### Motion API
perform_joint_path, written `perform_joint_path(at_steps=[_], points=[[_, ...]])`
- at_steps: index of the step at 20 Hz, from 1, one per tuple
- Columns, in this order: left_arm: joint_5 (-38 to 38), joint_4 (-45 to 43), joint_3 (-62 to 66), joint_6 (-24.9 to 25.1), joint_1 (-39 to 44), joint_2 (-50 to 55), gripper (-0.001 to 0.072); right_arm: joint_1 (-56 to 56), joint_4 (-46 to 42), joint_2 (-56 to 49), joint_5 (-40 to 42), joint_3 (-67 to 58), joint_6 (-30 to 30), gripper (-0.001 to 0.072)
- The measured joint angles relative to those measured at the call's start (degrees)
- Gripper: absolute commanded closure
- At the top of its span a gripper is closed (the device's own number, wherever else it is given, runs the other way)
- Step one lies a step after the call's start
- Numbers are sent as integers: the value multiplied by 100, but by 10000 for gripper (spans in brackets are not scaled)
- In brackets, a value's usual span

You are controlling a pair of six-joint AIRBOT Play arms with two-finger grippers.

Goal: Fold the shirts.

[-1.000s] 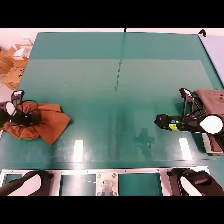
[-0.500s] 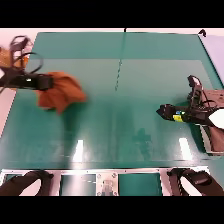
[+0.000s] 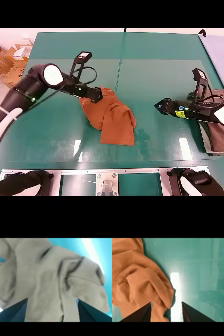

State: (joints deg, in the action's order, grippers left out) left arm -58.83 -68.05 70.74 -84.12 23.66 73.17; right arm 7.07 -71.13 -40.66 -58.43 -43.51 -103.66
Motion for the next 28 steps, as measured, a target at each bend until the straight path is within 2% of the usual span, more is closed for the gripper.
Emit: perform_joint_path(at_steps=[5,8,11,12,13,14,15,16,17,21,28], points=[[-424,-4,0,9,-1106,243,-2,44,492,-651,107,199,125,270],[-437,160,-450,162,-1421,522,-2,258,1196,-1440,577,280,516,280],[-155,890,-892,597,-1545,957,2,525,2087,-2319,1088,251,1078,283],[-46,1215,-984,796,-1563,1126,68,603,2376,-2625,1215,188,1283,308],[44,1537,-1043,975,-1576,1274,225,656,2601,-2889,1294,109,1449,350],[127,1823,-1091,1156,-1589,1423,413,704,2800,-3152,1373,15,1596,389],[173,2033,-1121,1300,-1600,1526,669,726,2938,-3353,1408,-72,1700,469],[188,2227,-1134,1453,-1611,1596,686,750,3058,-3528,1451,-164,1788,654],[192,2347,-1126,1585,-1611,1644,686,763,3134,-3644,1473,-240,1867,698],[-11,2286,-658,1801,-1626,1554,687,675,3305,-3783,1279,-699,2299,700],[-470,820,1565,1099,-1799,-35,688,-695,3202,-2459,-26,-2559,2577,700]])
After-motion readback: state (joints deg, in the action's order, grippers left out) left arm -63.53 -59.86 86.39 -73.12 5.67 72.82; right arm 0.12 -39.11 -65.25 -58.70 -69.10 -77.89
